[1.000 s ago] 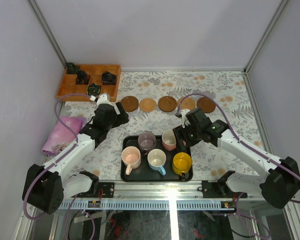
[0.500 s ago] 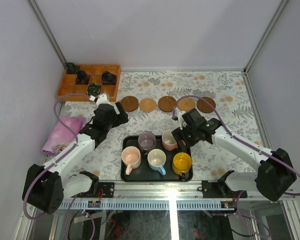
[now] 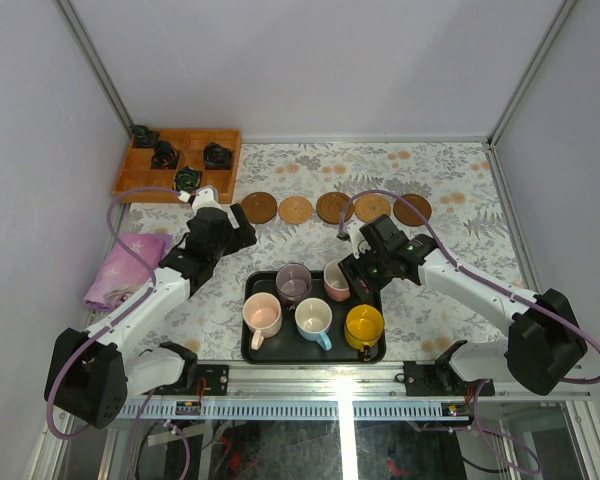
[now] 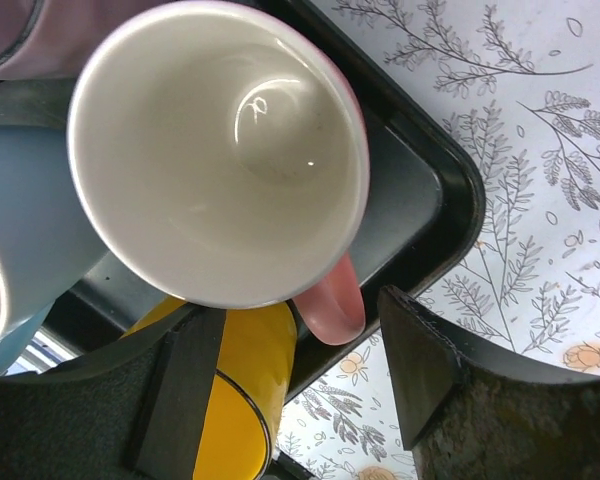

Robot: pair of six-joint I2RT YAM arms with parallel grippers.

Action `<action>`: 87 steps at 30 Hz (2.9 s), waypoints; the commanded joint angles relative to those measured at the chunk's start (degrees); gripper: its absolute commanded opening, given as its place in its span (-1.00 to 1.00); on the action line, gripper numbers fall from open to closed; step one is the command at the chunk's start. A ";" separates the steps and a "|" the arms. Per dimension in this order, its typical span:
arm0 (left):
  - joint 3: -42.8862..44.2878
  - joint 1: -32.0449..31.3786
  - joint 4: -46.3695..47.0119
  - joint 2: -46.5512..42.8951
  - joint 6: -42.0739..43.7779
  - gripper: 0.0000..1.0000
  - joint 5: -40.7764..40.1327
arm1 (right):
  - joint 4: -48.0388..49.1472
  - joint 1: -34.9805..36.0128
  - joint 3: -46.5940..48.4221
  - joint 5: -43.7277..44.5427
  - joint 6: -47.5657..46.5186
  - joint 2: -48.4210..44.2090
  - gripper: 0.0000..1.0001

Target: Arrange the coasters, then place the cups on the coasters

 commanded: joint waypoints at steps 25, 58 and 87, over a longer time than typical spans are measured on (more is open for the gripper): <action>0.59 -0.21 0.55 1.29 0.81 0.68 -1.53 | 4.86 2.30 -1.76 -1.73 6.86 -0.37 0.18; 0.82 -0.22 0.13 2.38 0.62 0.70 -1.64 | 7.23 2.38 -1.58 0.46 5.06 1.19 -1.00; 0.68 -0.15 0.78 3.22 1.23 0.70 -3.70 | 23.07 -1.82 6.01 35.31 -1.81 -4.24 -1.00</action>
